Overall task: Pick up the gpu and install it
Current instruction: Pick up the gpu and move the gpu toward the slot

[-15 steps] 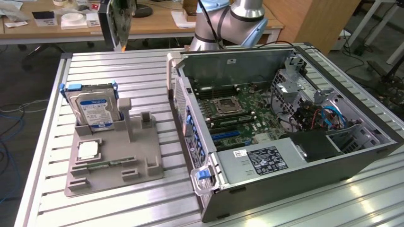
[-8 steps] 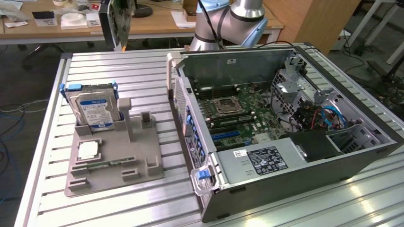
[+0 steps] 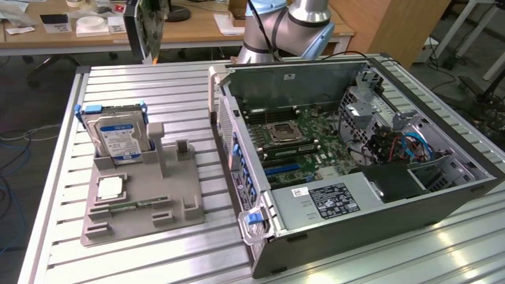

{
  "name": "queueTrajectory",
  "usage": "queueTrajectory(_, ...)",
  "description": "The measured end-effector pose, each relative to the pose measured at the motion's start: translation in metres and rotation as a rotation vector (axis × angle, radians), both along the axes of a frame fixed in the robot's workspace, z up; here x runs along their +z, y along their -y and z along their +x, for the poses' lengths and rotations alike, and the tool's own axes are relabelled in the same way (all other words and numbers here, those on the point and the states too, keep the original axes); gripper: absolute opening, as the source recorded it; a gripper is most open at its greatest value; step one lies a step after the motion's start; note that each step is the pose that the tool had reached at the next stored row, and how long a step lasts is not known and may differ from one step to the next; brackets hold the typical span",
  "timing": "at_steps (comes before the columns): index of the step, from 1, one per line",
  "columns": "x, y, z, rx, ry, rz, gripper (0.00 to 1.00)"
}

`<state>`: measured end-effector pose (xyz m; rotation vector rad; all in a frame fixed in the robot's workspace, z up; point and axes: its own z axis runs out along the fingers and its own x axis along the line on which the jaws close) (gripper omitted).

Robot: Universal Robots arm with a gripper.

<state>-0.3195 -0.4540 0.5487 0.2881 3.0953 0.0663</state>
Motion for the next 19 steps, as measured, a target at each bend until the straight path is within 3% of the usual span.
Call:
queueTrajectory(10, -0.0022, 0.0000, 0.0011, 0.092, 0.0001, 0.0000, 0.27)
queueTrajectory(19, -0.0027, -0.0001, 0.0093, 0.093, 0.0000, 0.0000, 0.27)
